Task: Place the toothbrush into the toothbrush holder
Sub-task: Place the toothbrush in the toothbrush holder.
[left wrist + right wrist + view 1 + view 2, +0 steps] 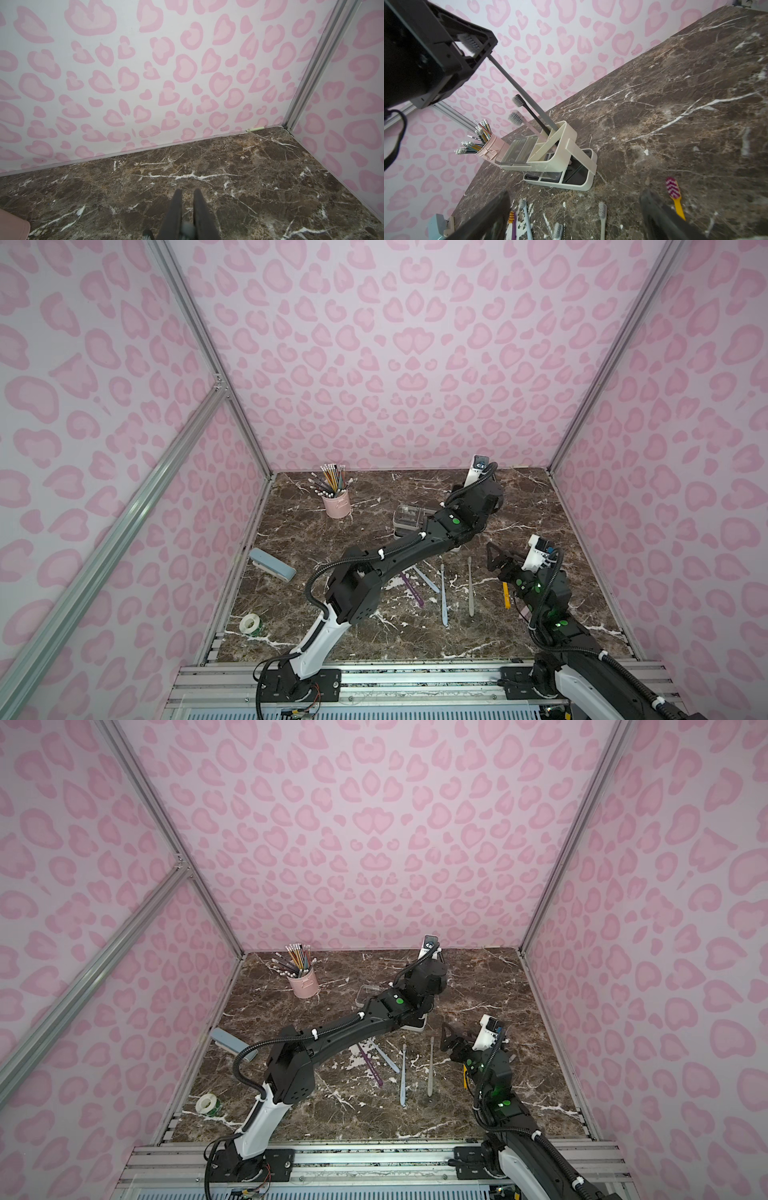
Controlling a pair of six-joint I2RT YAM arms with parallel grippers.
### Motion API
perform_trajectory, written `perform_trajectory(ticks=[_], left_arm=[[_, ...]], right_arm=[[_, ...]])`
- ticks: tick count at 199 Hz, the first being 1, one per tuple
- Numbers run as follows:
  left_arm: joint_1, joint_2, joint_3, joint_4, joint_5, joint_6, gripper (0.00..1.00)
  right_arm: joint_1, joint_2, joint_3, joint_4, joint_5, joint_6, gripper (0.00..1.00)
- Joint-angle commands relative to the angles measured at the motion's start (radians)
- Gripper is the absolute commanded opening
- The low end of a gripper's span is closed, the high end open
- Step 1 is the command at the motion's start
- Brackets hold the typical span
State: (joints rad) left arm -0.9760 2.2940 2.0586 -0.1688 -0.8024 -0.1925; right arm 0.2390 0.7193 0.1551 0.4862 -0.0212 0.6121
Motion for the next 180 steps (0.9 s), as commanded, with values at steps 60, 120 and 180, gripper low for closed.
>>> perform_trajectory(ticks=[60,120,180], left_arm=[[0.008,0.007,-0.047,0.037,-0.009,-0.057,0.01],[0.016,0.004,-0.084,0.027,-0.016,-0.123,0.01],[0.022,0.005,-0.116,0.018,-0.003,-0.158,0.01]], right_arm=[[0.001,0.005,0.01,0.051,-0.015,-0.006,0.99],[0.001,0.022,0.015,0.055,-0.028,-0.007,0.99],[0.002,0.041,0.021,0.057,-0.045,-0.01,0.99]])
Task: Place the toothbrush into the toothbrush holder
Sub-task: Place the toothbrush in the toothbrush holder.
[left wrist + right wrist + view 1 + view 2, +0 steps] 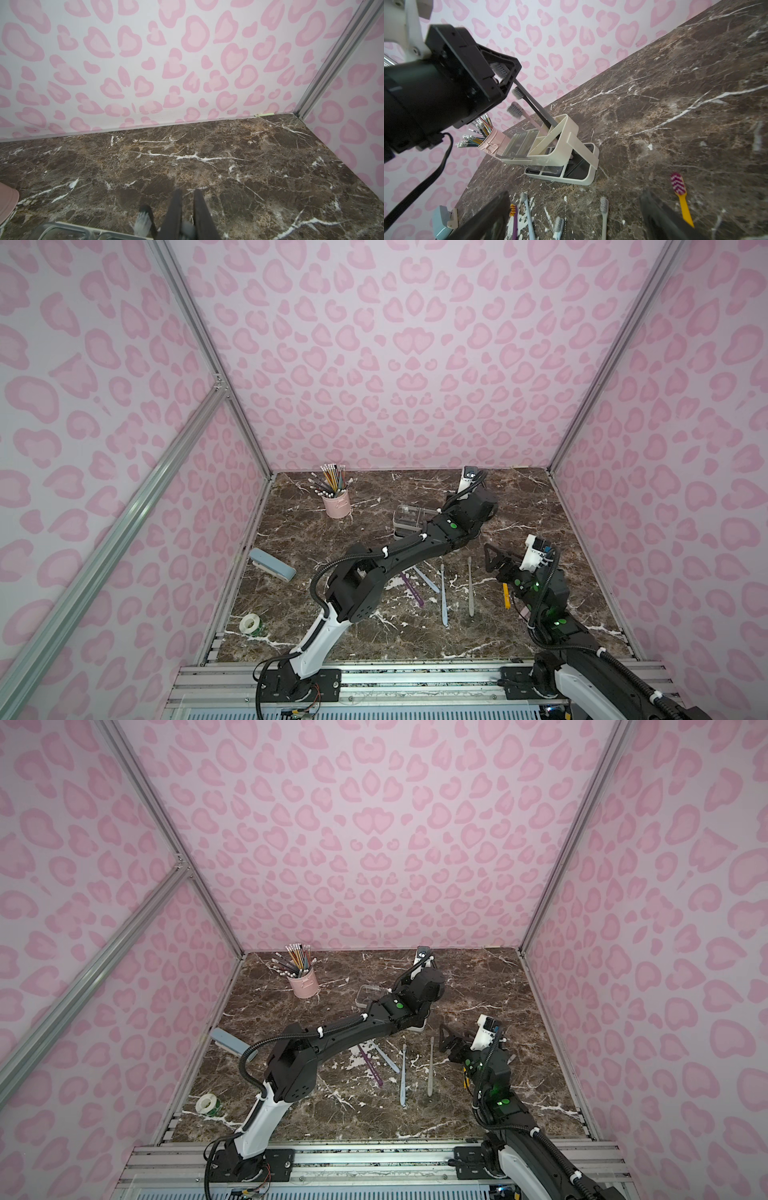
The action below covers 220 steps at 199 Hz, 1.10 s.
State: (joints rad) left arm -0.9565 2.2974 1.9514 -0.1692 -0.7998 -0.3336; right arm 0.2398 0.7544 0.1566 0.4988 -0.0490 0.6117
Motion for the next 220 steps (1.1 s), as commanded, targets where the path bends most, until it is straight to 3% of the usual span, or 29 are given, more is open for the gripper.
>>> perform_trajectory(ticks=[1,220], left_arm=[[0.002,0.002,-0.009,0.019,-0.005,-0.018,0.01],[0.001,-0.007,-0.093,0.064,-0.071,-0.085,0.01]], right_arm=[[0.001,0.006,0.02,0.044,-0.018,-0.01,0.99],[0.006,0.047,0.036,0.05,-0.06,-0.022,0.99]])
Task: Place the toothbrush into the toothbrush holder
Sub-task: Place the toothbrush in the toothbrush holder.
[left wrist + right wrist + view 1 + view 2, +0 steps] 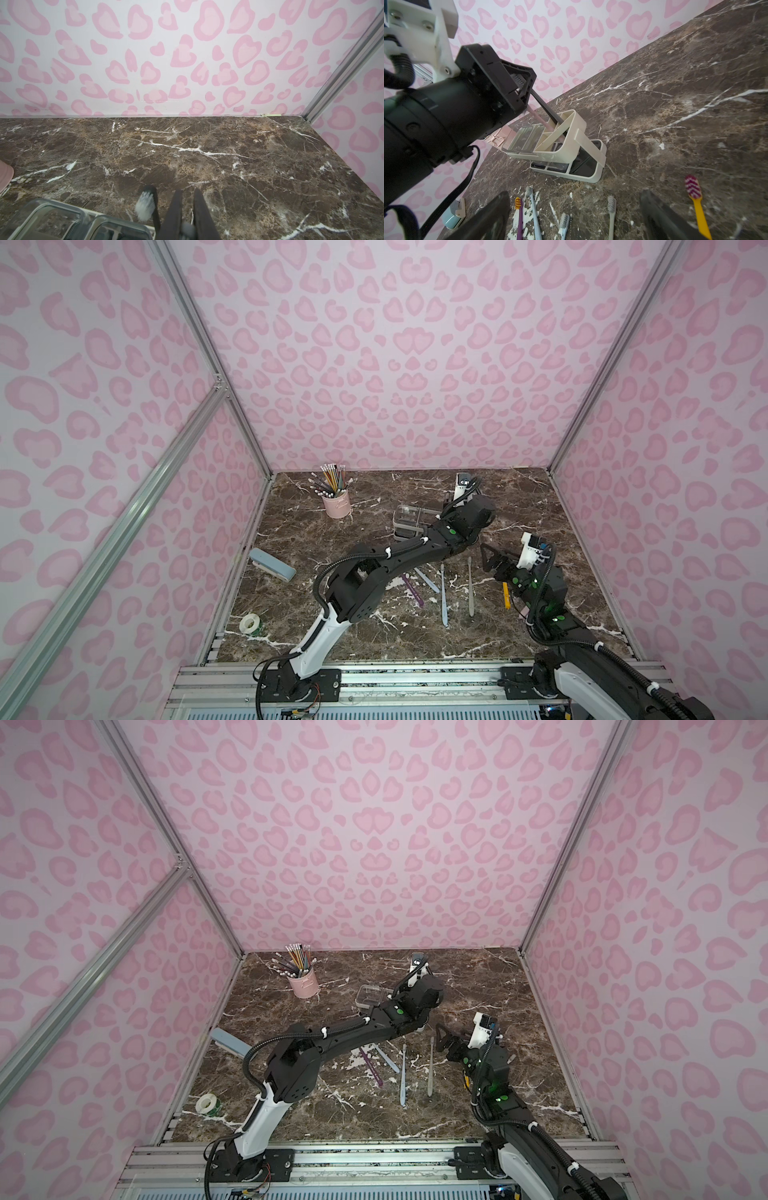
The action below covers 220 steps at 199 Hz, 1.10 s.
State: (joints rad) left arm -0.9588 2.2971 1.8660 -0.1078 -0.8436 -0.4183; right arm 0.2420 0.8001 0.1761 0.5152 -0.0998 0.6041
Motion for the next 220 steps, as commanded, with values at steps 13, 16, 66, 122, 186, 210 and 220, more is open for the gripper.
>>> perform_trajectory(ticks=[13,16,66,122,186,210,220], left_arm=[[0.003,-0.004,-0.006,0.003,-0.026,0.004,0.02],[0.002,-0.003,-0.005,0.004,-0.026,0.004,0.02],[0.002,0.003,-0.005,-0.005,-0.016,0.003,0.02],[0.0,0.005,-0.005,-0.01,-0.015,-0.004,0.1],[0.0,0.007,-0.01,-0.013,-0.02,-0.01,0.19],[-0.001,0.006,-0.011,-0.012,-0.021,-0.01,0.2],[-0.001,0.006,-0.014,-0.01,-0.022,-0.009,0.24]], right_arm=[[0.003,0.001,0.016,0.035,-0.009,-0.014,0.99],[0.003,0.002,0.017,0.034,-0.009,-0.014,0.99],[0.006,-0.001,0.018,0.032,-0.009,-0.016,0.99],[0.006,-0.004,0.017,0.03,-0.008,-0.015,0.99],[0.007,-0.005,0.018,0.03,-0.008,-0.018,0.99],[0.009,-0.007,0.017,0.03,-0.008,-0.018,0.99],[0.009,-0.006,0.018,0.029,-0.008,-0.018,0.99]])
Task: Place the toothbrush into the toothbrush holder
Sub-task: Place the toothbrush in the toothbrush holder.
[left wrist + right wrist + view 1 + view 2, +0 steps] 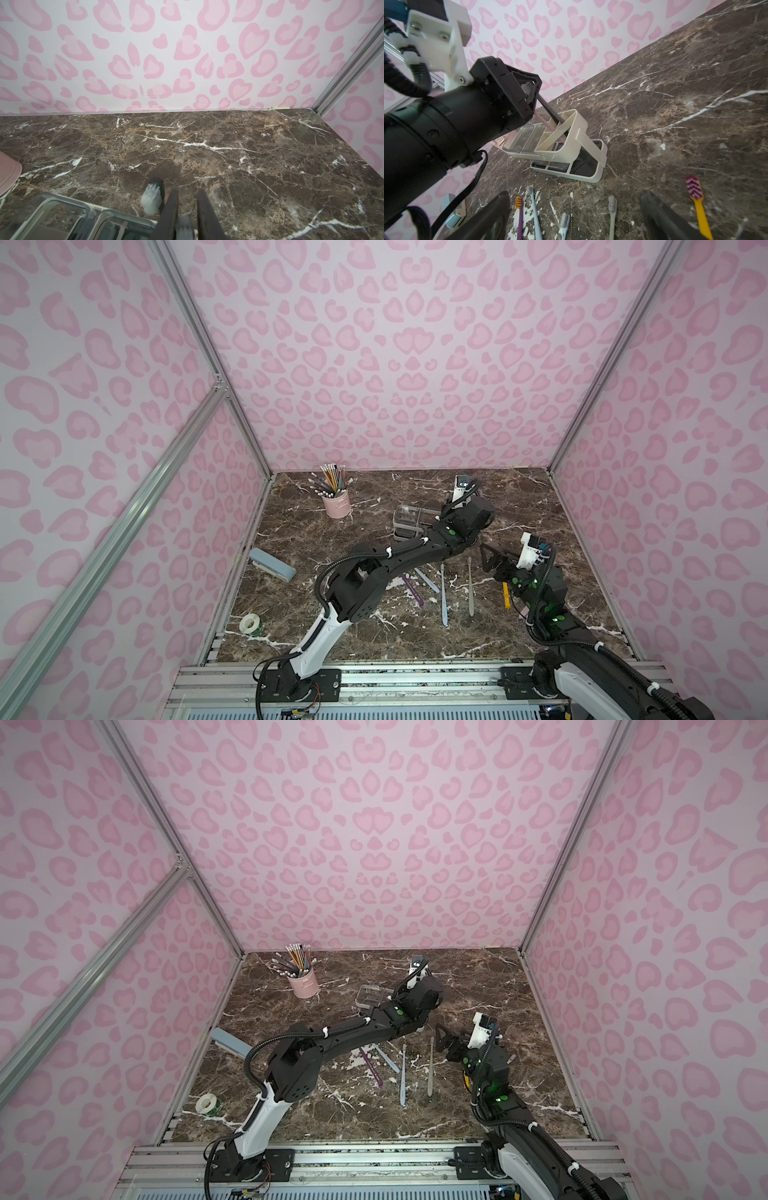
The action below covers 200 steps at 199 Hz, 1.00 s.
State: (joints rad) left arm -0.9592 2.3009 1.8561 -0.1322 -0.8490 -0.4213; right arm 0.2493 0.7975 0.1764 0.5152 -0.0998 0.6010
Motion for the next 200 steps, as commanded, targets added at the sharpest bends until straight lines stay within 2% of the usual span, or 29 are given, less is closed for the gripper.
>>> perform_trajectory(ticks=[1,78,81,96,129,150,174,200], left_arm=[[-0.001,0.002,-0.003,0.013,-0.017,-0.006,0.24],[-0.001,-0.021,0.008,0.037,-0.012,0.024,0.34],[-0.001,-0.025,0.008,0.037,-0.012,0.026,0.4],[-0.001,-0.041,0.01,0.042,-0.012,0.035,0.42],[-0.001,-0.096,0.004,0.05,-0.01,0.045,0.6],[-0.002,-0.128,0.003,0.041,-0.002,0.045,0.62],[-0.003,-0.178,0.002,-0.005,0.011,0.019,0.69],[-0.003,-0.259,-0.025,-0.09,0.012,-0.035,0.69]], right_arm=[[0.001,-0.004,0.018,0.029,-0.008,-0.015,0.99],[0.004,-0.005,0.017,0.029,-0.005,-0.015,0.99],[0.003,-0.006,0.017,0.029,-0.005,-0.017,0.99],[0.003,-0.004,0.018,0.029,-0.003,-0.016,0.99],[0.005,0.0,0.017,0.03,-0.003,-0.017,0.99],[0.005,0.005,0.018,0.031,-0.001,-0.018,0.99],[0.005,0.006,0.017,0.032,-0.002,-0.022,0.99],[0.007,0.015,0.017,0.036,-0.014,-0.032,0.99]])
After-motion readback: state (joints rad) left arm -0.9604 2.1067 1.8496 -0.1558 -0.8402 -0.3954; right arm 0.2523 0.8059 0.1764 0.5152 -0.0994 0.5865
